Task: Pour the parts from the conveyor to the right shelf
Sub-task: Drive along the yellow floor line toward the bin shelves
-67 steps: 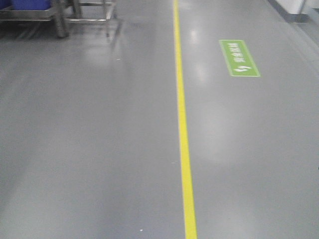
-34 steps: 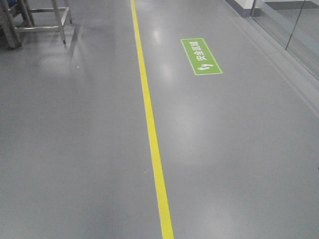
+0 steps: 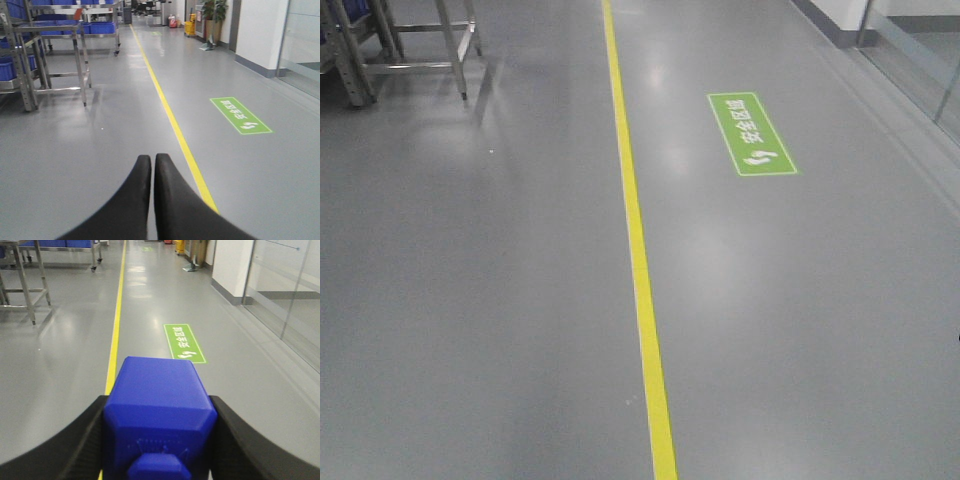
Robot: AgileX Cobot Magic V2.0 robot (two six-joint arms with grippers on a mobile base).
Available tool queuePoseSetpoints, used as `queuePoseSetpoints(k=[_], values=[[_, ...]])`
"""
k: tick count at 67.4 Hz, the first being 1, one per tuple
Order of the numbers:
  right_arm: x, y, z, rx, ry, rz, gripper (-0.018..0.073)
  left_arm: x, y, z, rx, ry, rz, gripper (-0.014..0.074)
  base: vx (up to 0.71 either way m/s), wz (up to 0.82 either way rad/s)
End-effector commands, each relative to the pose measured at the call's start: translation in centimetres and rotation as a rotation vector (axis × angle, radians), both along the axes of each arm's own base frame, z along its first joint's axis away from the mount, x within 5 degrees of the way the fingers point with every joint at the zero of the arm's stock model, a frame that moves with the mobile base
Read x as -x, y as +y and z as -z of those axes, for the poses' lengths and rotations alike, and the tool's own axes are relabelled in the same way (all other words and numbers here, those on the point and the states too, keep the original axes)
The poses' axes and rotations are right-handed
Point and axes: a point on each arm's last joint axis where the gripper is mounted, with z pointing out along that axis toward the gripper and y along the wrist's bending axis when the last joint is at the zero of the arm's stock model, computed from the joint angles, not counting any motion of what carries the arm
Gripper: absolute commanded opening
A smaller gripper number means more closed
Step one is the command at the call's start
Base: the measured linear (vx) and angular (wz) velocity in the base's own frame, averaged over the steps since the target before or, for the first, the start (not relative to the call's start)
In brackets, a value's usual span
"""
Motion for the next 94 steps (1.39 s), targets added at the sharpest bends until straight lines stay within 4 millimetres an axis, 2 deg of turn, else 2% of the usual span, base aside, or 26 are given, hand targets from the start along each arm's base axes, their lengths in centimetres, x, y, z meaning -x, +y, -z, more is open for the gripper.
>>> queuePoseSetpoints(k=[1,34,94], values=[[-0.07,-0.12,-1.66,0.017,-0.099,0.011,-0.0005,0.08,-0.05,-1.30,0.011,-0.093,0.007,-0.0006,0.50,0.26],[-0.07,-0.12,-1.66,0.017,-0.099,0.011,-0.0005,0.08,-0.05,-1.30,0.011,-0.093,0.007,-0.0006,0.57,0.21],[-0.07,-0.12,-1.65,0.017,-0.098,0.011,-0.0005,0.08,-0.05,-1.29,0.011,-0.092,0.007,-0.0006,0.73,-0.06]])
